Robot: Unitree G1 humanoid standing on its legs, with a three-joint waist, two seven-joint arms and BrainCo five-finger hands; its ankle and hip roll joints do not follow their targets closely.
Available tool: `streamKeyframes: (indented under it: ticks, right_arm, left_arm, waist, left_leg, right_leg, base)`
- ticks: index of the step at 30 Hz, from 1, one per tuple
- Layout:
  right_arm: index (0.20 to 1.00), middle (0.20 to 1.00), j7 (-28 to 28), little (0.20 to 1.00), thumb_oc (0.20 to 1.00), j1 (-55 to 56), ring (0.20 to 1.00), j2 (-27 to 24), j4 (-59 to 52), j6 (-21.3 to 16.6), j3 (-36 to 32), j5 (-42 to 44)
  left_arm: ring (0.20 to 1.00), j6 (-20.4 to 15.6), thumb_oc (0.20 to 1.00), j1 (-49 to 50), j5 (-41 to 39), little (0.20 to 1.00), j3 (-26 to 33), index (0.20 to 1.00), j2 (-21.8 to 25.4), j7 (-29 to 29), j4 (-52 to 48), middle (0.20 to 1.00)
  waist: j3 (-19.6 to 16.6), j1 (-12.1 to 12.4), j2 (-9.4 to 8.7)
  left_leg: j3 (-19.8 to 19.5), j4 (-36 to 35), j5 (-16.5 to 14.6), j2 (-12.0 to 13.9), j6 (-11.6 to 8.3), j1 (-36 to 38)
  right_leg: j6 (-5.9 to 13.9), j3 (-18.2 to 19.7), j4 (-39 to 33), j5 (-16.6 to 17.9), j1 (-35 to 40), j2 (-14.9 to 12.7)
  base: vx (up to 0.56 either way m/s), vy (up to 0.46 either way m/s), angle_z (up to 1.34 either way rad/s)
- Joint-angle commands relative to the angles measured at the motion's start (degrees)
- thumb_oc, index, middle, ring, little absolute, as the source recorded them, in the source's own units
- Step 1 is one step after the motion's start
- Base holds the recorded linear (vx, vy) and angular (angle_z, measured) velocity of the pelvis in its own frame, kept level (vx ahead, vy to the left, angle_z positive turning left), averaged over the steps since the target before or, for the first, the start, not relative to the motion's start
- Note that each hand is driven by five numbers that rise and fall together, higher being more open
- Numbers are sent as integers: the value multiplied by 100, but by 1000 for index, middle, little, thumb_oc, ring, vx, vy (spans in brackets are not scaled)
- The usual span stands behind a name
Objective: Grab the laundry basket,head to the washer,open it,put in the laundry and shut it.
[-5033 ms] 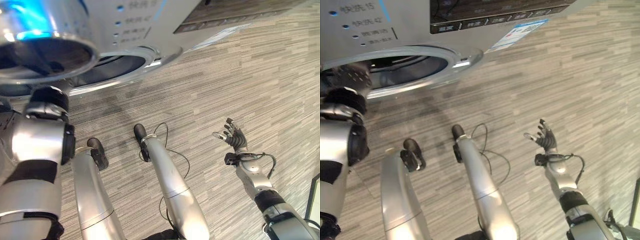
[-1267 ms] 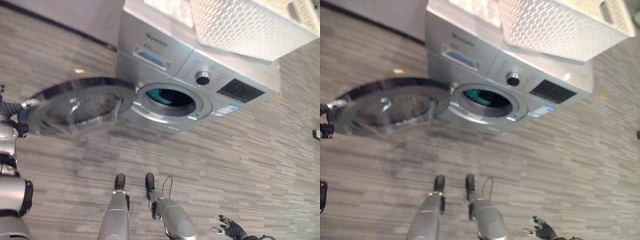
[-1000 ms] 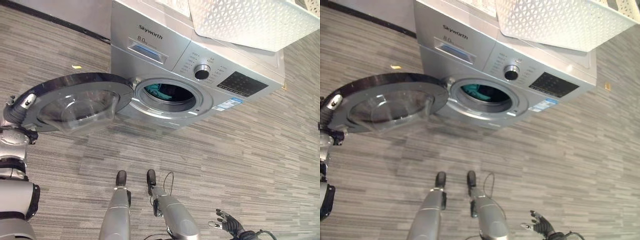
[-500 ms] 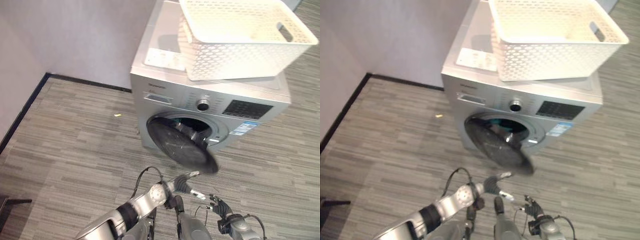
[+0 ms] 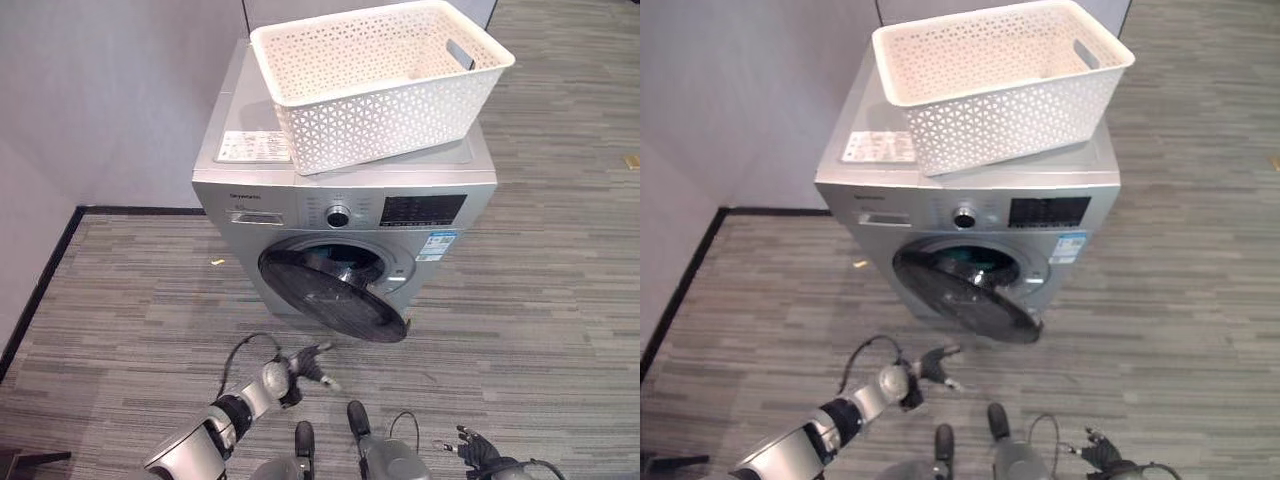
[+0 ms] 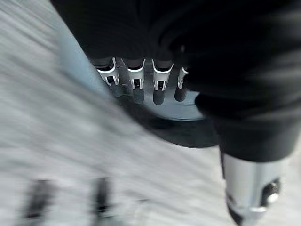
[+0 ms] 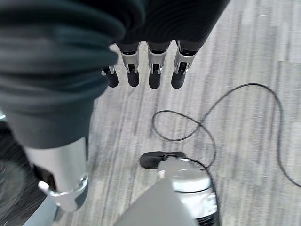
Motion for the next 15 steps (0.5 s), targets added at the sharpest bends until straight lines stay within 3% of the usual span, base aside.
streamKeyframes:
  ticks: [1, 7, 8, 15]
  right_arm:
    - [1000, 1000, 84, 1000, 1000, 60, 1000, -457, -12, 73, -53, -128]
    - [1000, 1000, 193, 1000, 1000, 69, 1000, -740, -603, 4, -65, 108]
    - [1000, 1000, 210, 1000, 1000, 119, 1000, -800, -798, -44, -82, 219]
    - [1000, 1000, 228, 1000, 1000, 217, 1000, -656, -905, -146, -19, 283]
  left_arm:
    - [1000, 2, 1000, -524, 564, 1000, 100, 1000, -290, -11, 154, 1000]
    - [1000, 105, 1000, -1425, 1186, 1000, 111, 1000, -52, 314, 594, 1000]
    - [1000, 147, 1000, -1856, 1276, 1000, 156, 1000, 140, 476, 724, 1000]
    - [1000, 194, 1000, -3070, 1314, 1000, 172, 1000, 662, 785, 1042, 1000]
  waist:
    - [77, -127, -221]
    - [402, -525, -273]
    - [487, -692, -314]
    - [554, -898, -384]
  left_leg:
    - [87, 434, -179, 239, -222, -383]
    - [467, 88, 69, 274, -242, -880]
    - [632, -99, 173, 274, -244, -1035]
    - [939, -265, 301, 319, -292, -1451]
  right_leg:
    - [407, 69, 246, -359, -75, -174]
    - [502, 344, 213, -65, -850, -129]
    - [575, 476, 125, 69, -1128, -120]
    - [703, 839, -6, 286, -1695, -60]
  base:
    - [-74, 56, -8]
    - [-58, 31, -37]
    - [22, 44, -42]
    - [38, 9, -51]
